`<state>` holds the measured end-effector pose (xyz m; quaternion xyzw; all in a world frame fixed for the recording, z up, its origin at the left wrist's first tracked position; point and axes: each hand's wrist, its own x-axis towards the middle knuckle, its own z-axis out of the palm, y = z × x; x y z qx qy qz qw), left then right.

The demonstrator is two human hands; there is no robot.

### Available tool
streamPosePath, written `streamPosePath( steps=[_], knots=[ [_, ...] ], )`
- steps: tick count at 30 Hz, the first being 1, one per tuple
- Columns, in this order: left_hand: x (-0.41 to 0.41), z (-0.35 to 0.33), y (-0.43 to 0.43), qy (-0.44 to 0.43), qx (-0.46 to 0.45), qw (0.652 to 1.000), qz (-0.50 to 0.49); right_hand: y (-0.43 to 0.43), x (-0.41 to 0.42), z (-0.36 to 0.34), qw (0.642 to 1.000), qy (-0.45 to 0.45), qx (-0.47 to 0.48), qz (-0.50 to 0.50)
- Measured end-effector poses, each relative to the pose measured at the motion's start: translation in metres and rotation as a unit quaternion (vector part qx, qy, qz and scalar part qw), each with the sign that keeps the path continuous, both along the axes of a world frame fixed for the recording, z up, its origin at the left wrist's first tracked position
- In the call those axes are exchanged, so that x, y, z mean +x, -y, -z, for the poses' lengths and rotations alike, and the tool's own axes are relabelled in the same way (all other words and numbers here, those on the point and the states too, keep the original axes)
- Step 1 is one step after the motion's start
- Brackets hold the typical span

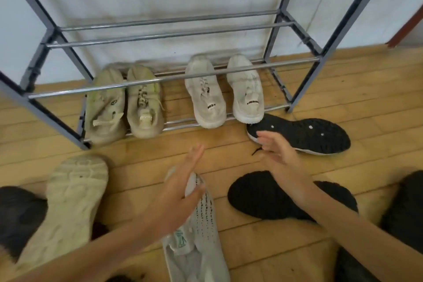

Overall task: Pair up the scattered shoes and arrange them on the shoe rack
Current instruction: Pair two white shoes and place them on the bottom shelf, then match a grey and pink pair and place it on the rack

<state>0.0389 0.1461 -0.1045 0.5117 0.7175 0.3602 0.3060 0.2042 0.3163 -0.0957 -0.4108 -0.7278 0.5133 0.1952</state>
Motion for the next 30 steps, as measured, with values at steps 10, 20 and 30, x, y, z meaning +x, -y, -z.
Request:
streamPosePath(
  steps=[10,20,30],
  knots=[
    [0.026,0.023,0.106,-0.042,-0.009,0.989,-0.142,0.166,-0.011,0.043,0.966,0.094,0.124,-0.207],
    [-0.073,-0.002,0.138,-0.209,-0.364,0.854,-0.307,0.206,-0.057,-0.005,0.951,0.086,0.155,-0.254],
    [-0.055,-0.070,0.197,0.567,0.051,0.785,-0.245,0.212,-0.073,-0.042,0.962,0.015,-0.184,-0.204]
  ],
)
